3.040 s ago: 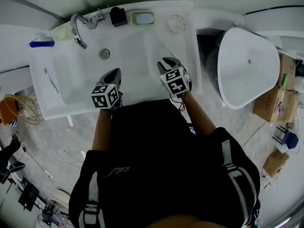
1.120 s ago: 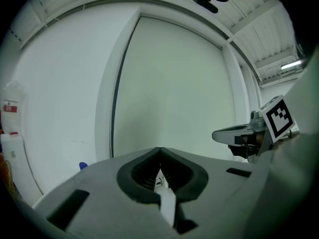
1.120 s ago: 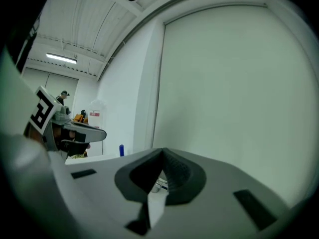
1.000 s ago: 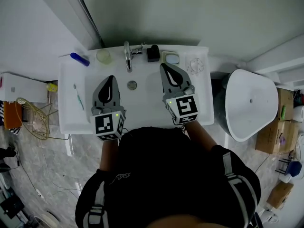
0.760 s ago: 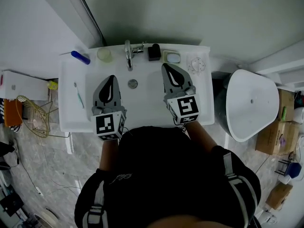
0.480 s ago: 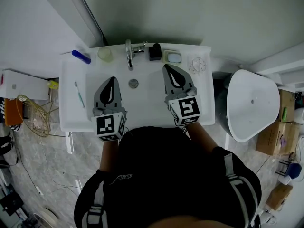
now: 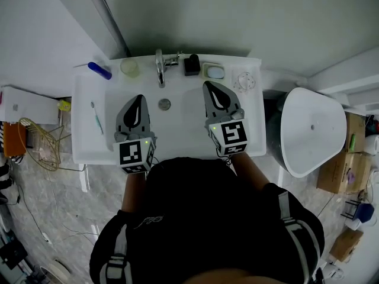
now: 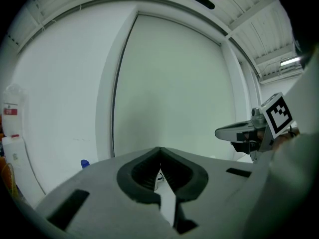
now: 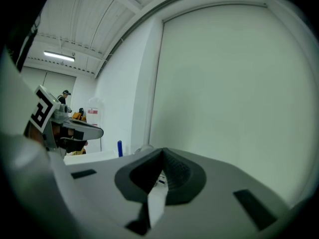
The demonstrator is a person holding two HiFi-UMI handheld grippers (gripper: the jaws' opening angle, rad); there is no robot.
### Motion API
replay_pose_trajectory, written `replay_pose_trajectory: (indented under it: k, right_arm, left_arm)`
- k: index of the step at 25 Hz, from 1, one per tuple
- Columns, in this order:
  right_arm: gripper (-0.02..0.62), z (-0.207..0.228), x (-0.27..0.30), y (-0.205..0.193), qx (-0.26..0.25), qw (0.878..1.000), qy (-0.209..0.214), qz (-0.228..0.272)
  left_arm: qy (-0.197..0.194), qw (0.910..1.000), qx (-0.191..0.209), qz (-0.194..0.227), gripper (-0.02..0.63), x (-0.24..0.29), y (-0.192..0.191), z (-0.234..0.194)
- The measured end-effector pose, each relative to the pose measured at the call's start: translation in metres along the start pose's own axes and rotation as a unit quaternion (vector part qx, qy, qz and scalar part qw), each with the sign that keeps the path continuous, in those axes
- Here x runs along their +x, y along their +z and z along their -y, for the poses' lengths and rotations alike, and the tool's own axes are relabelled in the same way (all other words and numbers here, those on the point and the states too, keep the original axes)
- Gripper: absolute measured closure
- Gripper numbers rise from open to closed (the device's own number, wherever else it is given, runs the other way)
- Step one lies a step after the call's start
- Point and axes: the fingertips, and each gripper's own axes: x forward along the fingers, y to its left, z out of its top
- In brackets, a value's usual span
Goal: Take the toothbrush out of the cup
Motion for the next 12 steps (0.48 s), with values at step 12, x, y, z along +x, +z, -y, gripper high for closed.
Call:
replay_pose_trajectory:
  k: [12]
  right_arm:
    - [0.591,0.015,-0.005,-0.005,0.008,1.000,-0.026,-0.006]
  left_arm:
    - [-0.003,0.9999,0.009,-0.007,0.606,0.004,-0.004,-0.005]
